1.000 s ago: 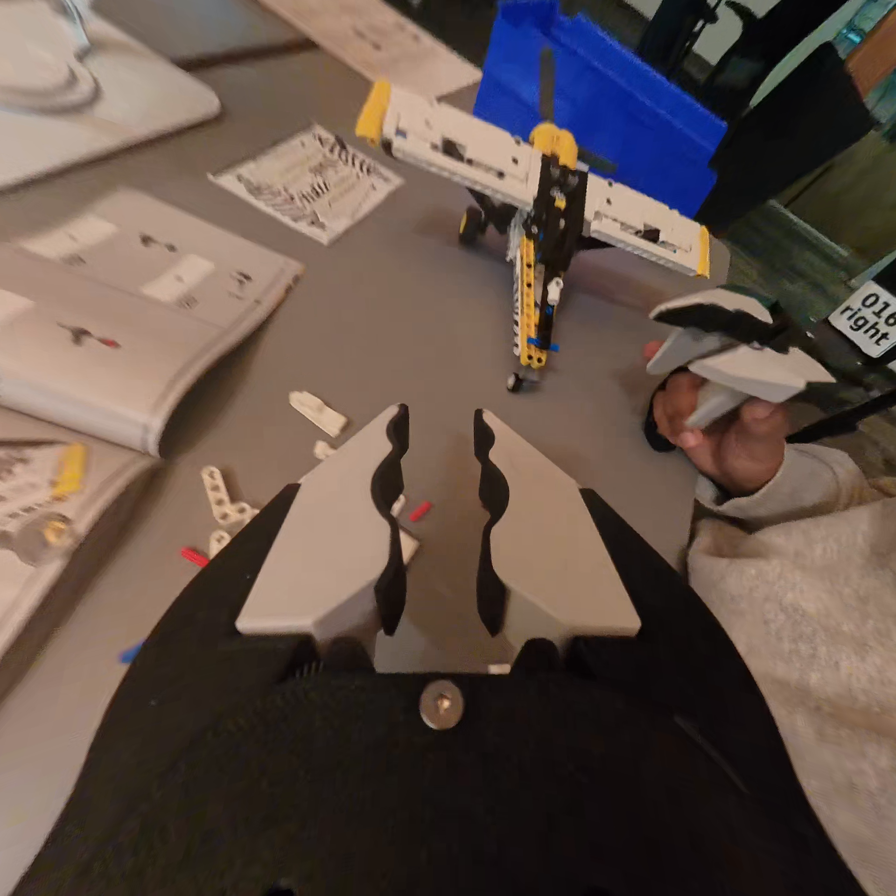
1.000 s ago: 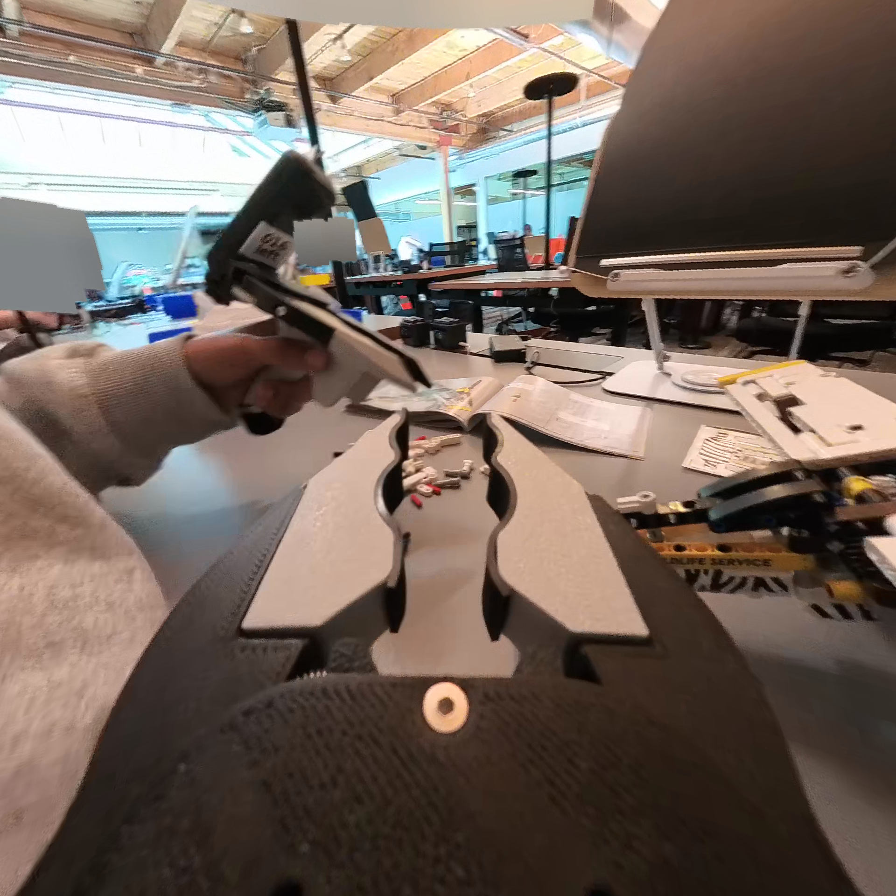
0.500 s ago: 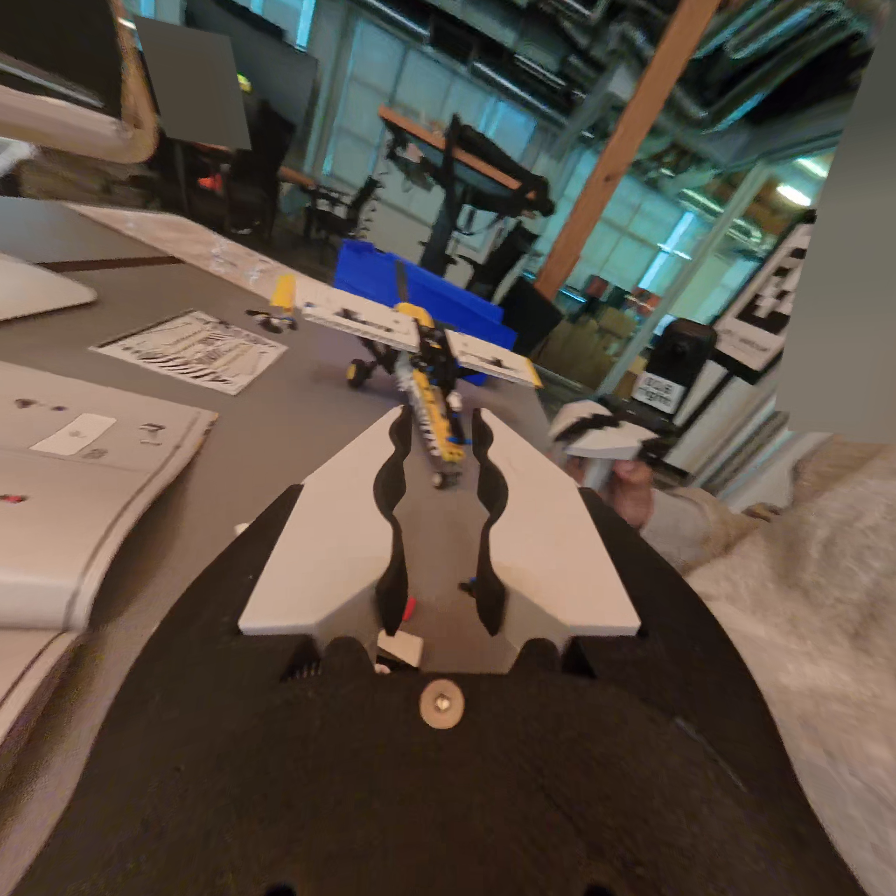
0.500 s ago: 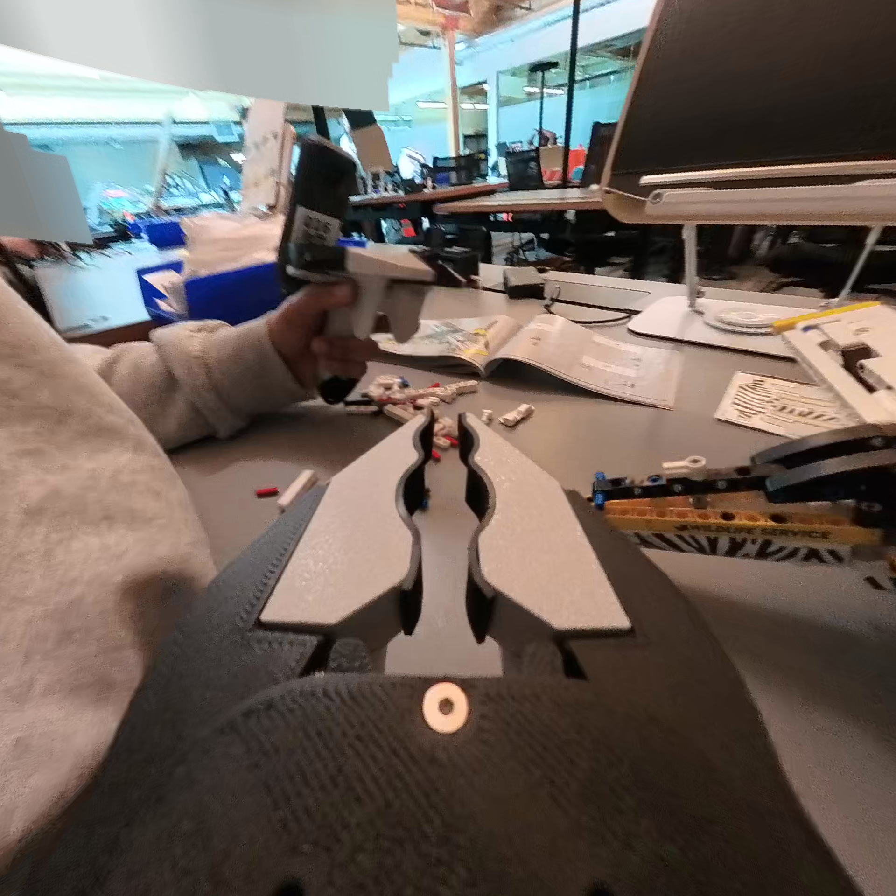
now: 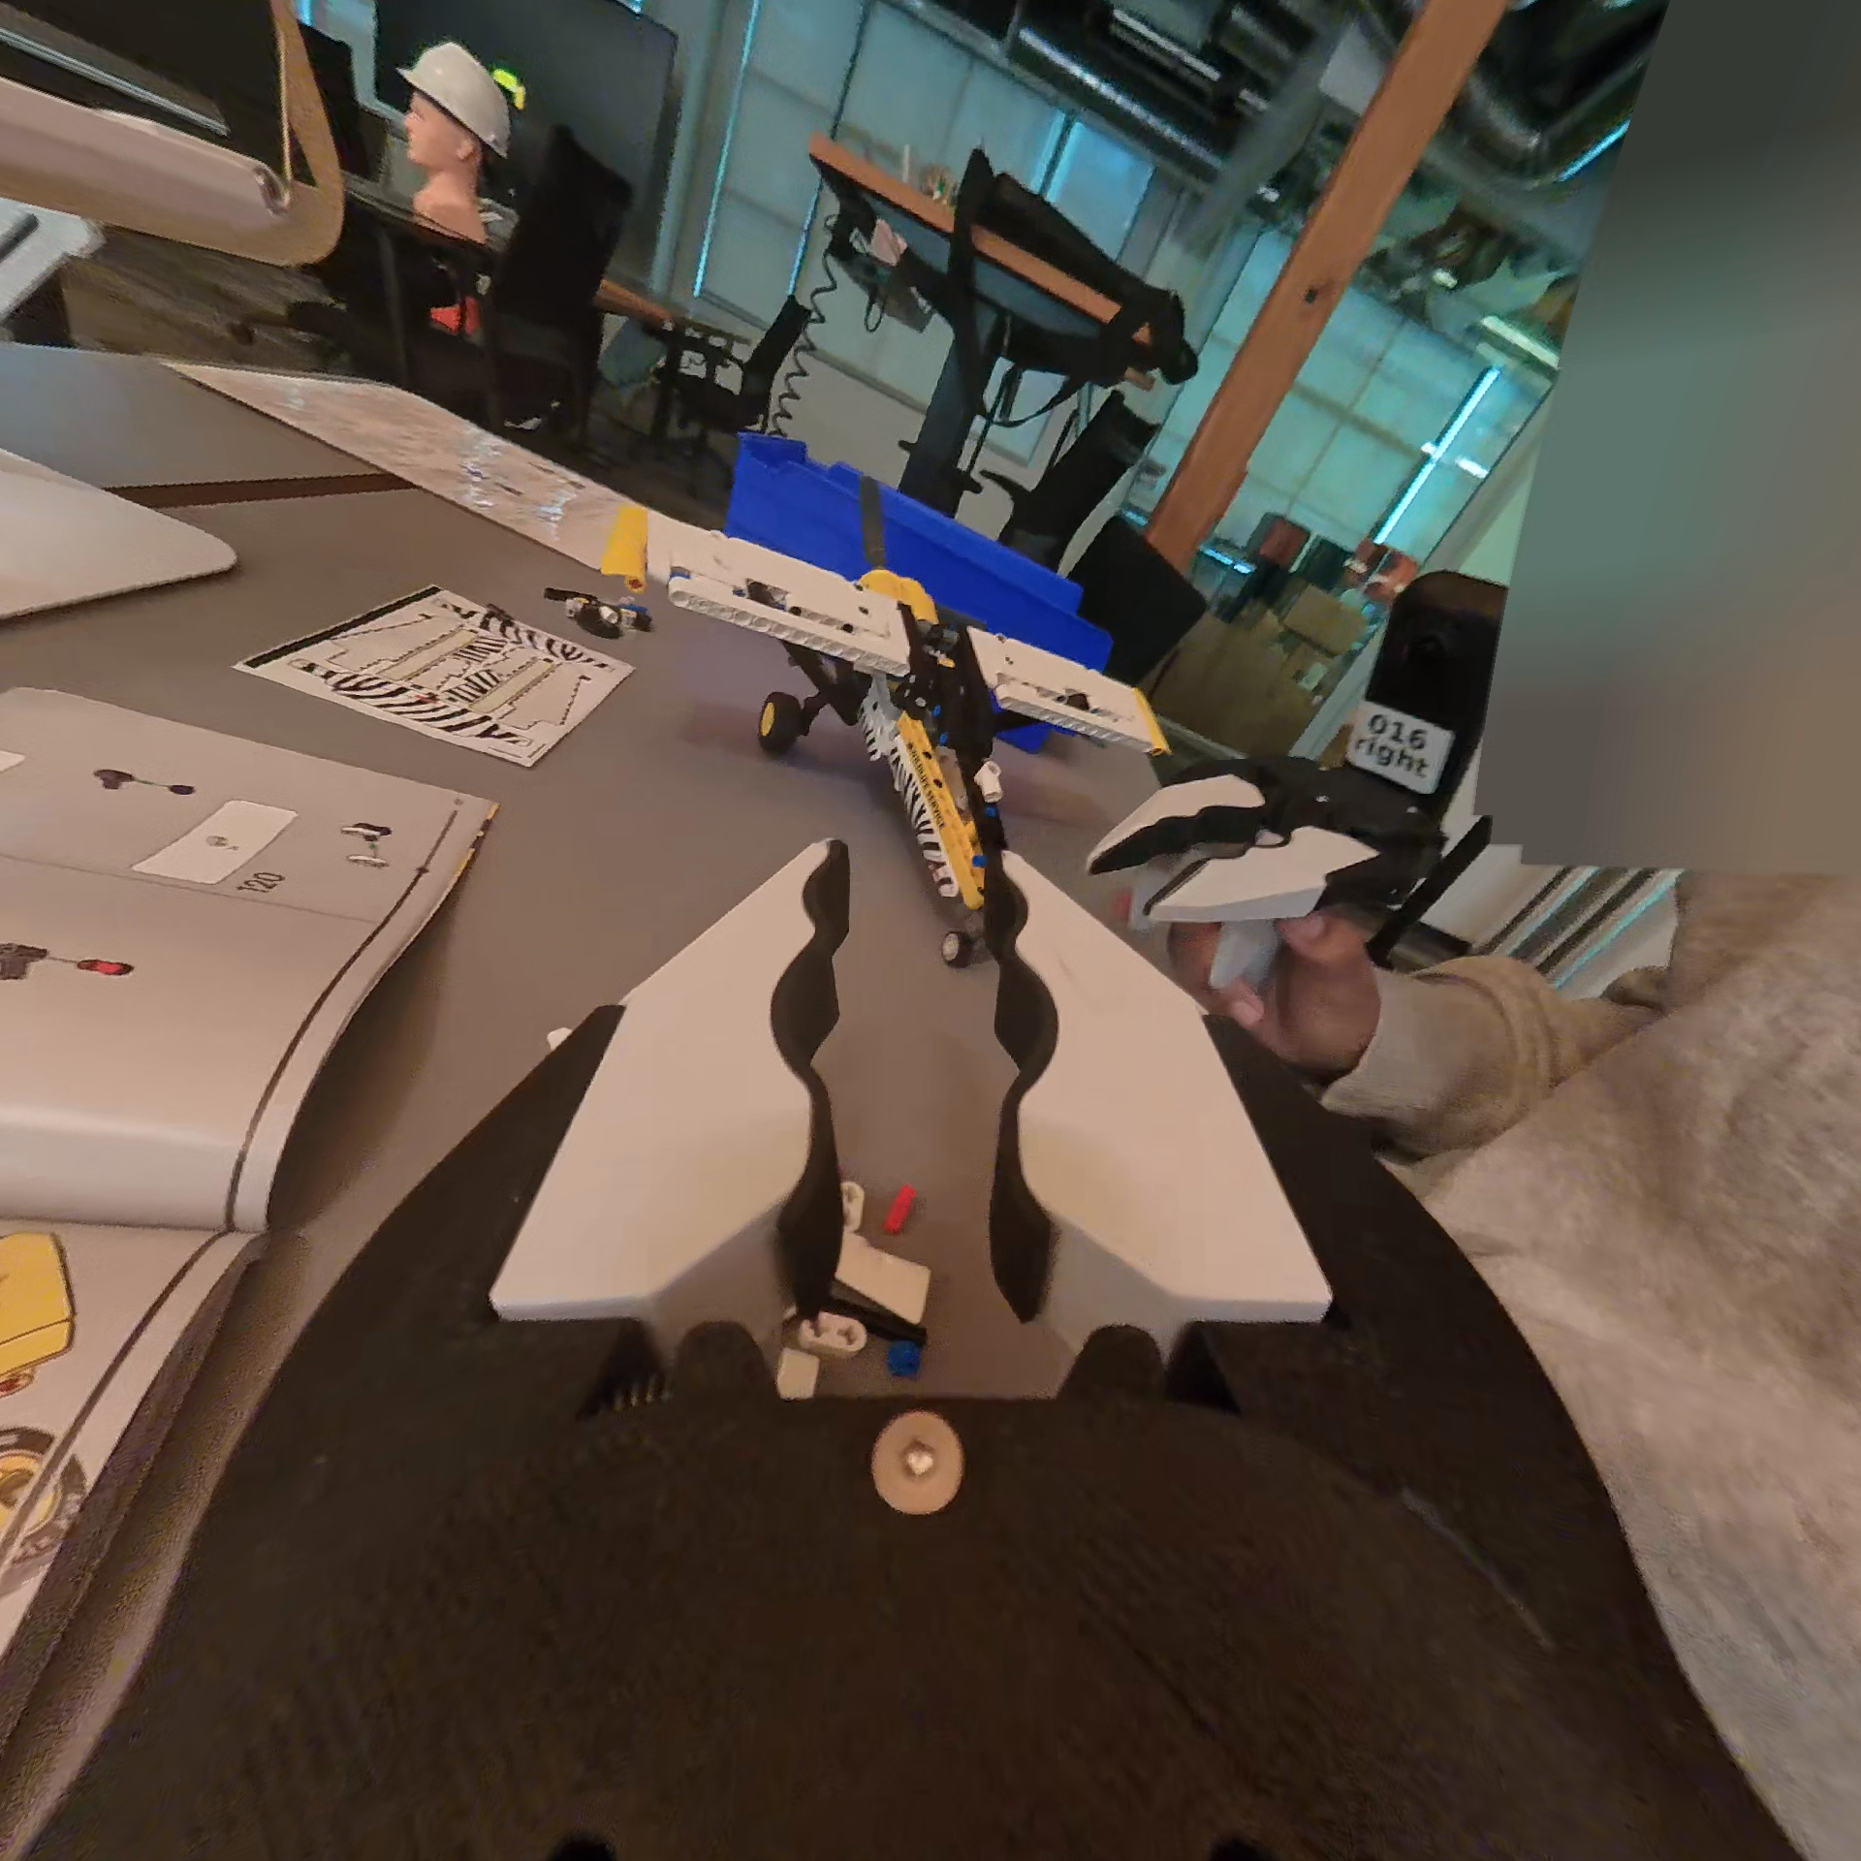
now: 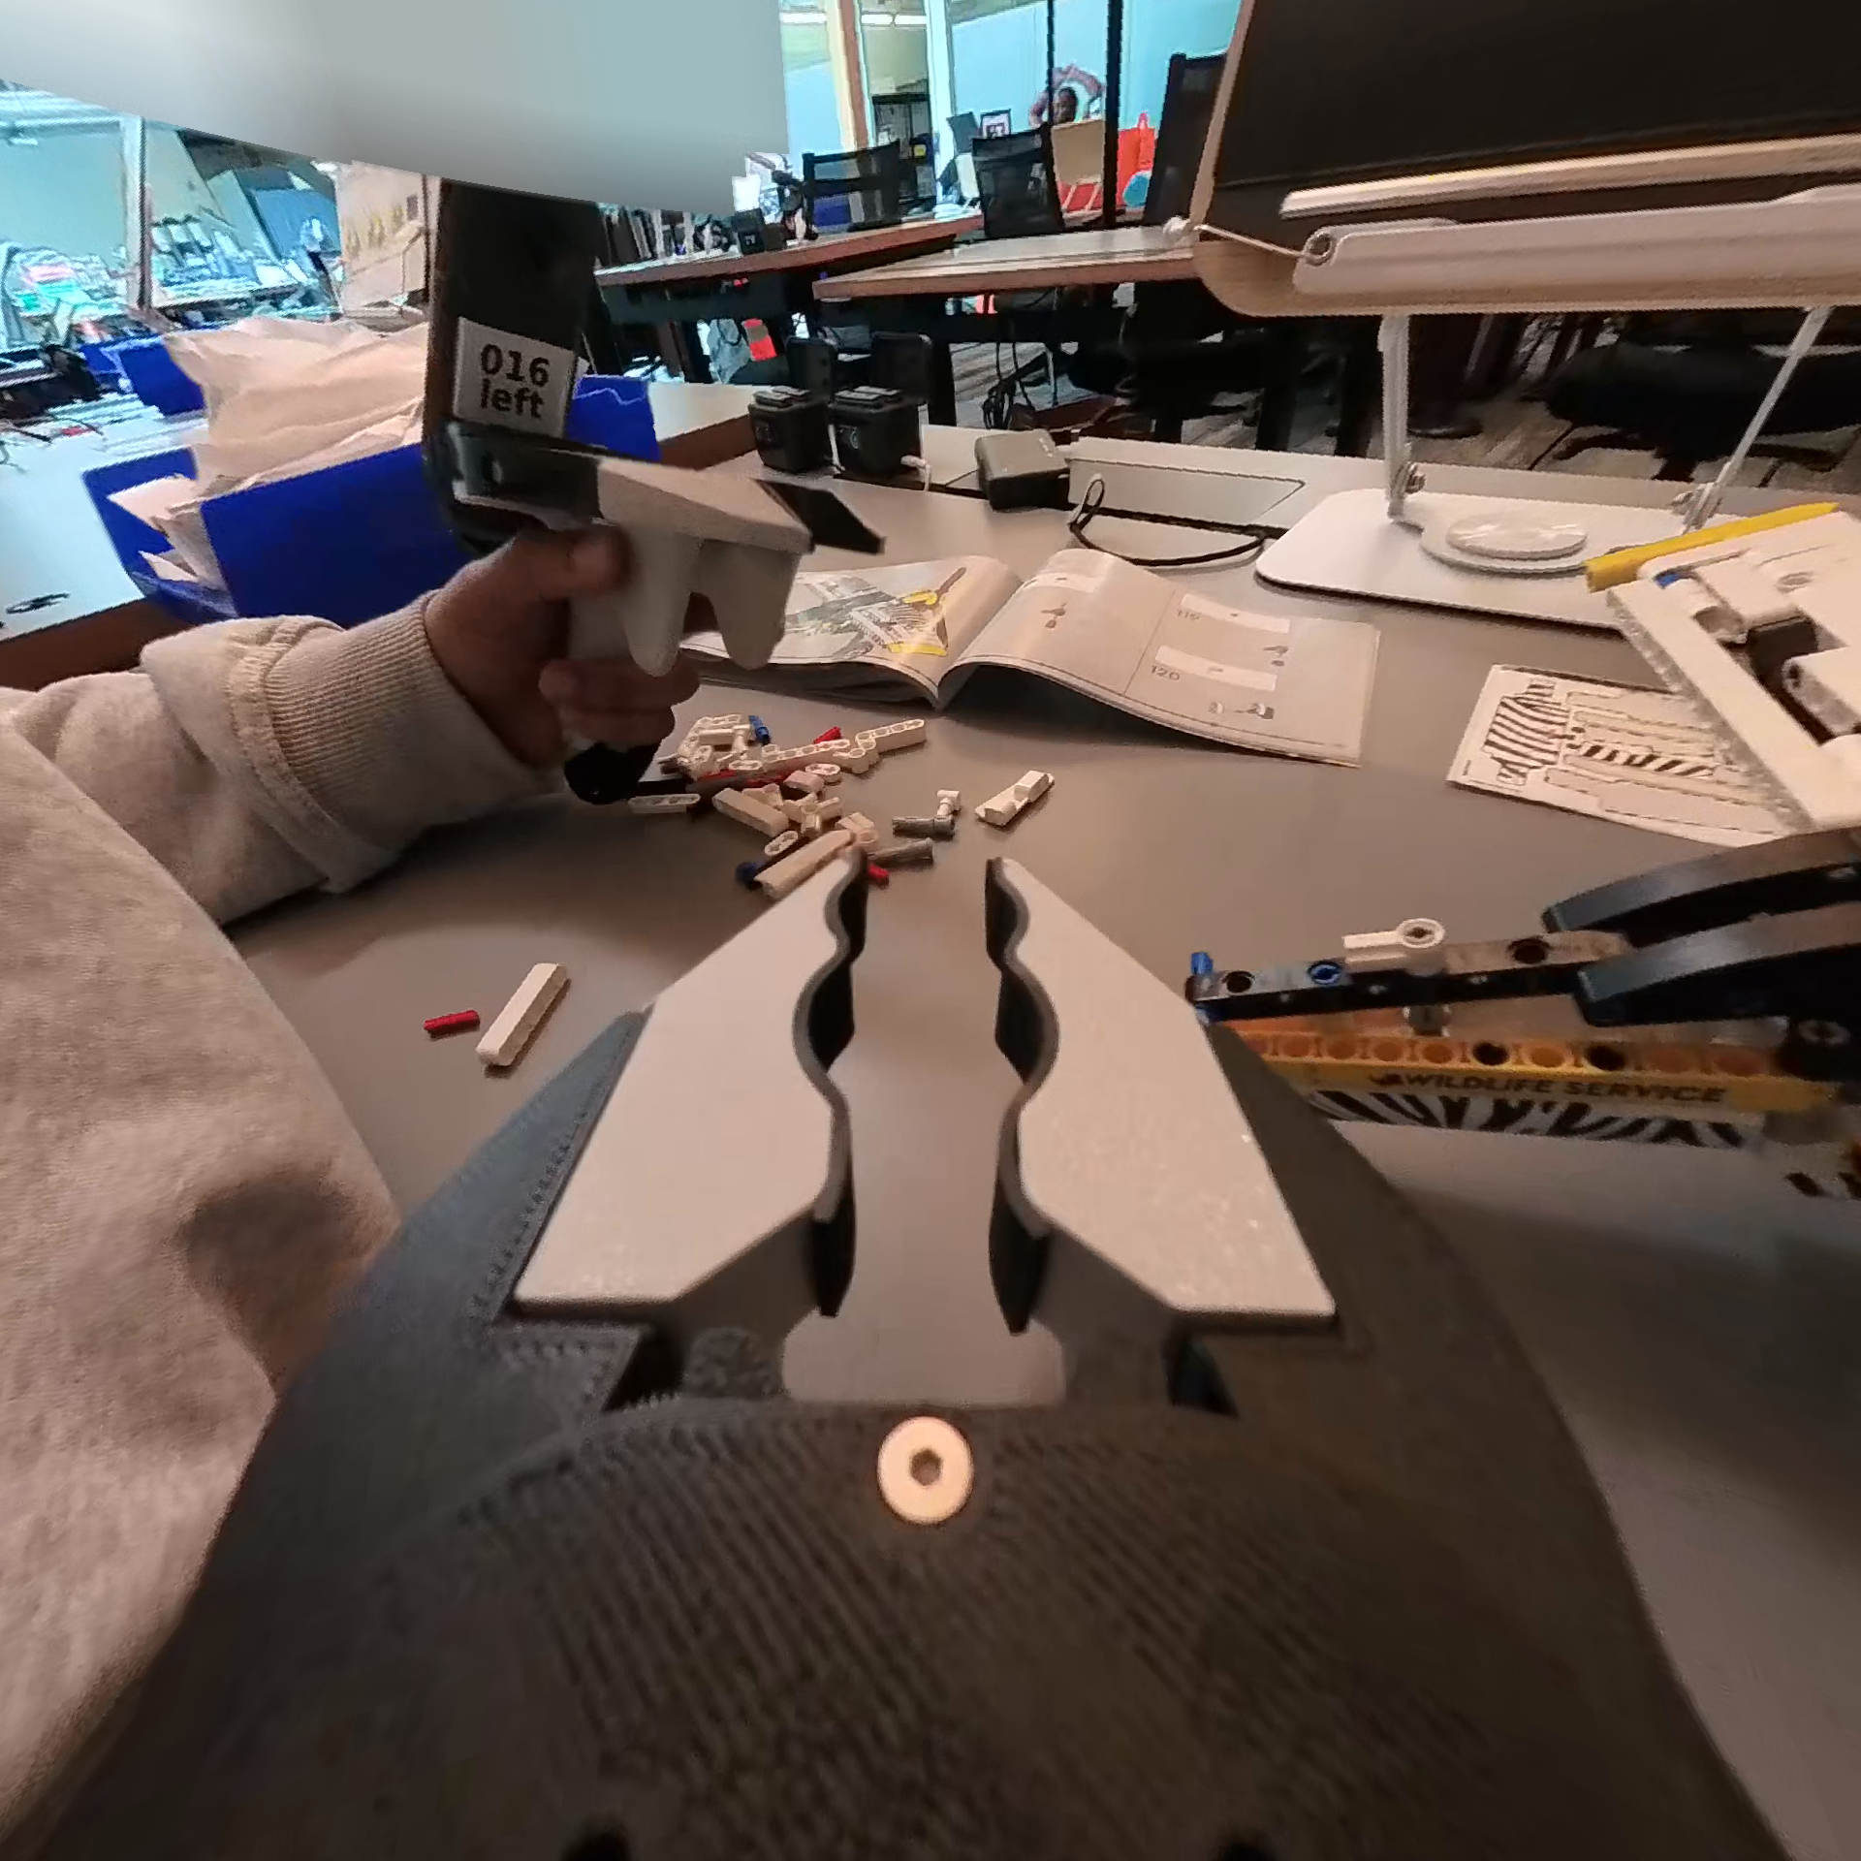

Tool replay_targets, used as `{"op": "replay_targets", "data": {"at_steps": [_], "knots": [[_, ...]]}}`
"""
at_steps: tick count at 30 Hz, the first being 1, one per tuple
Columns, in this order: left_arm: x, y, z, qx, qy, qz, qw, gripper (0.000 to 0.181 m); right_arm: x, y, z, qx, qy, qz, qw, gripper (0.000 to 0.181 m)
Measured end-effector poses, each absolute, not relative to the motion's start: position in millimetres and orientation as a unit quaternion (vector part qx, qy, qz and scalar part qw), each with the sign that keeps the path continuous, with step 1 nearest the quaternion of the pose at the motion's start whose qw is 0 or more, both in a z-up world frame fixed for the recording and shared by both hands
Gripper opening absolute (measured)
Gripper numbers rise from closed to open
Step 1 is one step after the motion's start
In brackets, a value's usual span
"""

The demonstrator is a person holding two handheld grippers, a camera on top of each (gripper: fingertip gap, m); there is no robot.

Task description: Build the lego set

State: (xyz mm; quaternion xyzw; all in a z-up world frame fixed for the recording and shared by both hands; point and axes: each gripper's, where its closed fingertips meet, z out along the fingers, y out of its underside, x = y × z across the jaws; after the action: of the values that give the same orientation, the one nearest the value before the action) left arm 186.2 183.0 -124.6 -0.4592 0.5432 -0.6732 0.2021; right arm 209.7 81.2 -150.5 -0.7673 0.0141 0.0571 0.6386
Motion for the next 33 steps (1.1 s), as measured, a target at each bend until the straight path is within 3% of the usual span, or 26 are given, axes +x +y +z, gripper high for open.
{"op": "replay_targets", "data": {"at_steps": [33], "knots": [[187, 193, -128, -0.472, 0.519, -0.684, 0.201, 0.021, 212, 87, -161, -0.789, 0.025, 0.067, 0.61, 0.028]]}}
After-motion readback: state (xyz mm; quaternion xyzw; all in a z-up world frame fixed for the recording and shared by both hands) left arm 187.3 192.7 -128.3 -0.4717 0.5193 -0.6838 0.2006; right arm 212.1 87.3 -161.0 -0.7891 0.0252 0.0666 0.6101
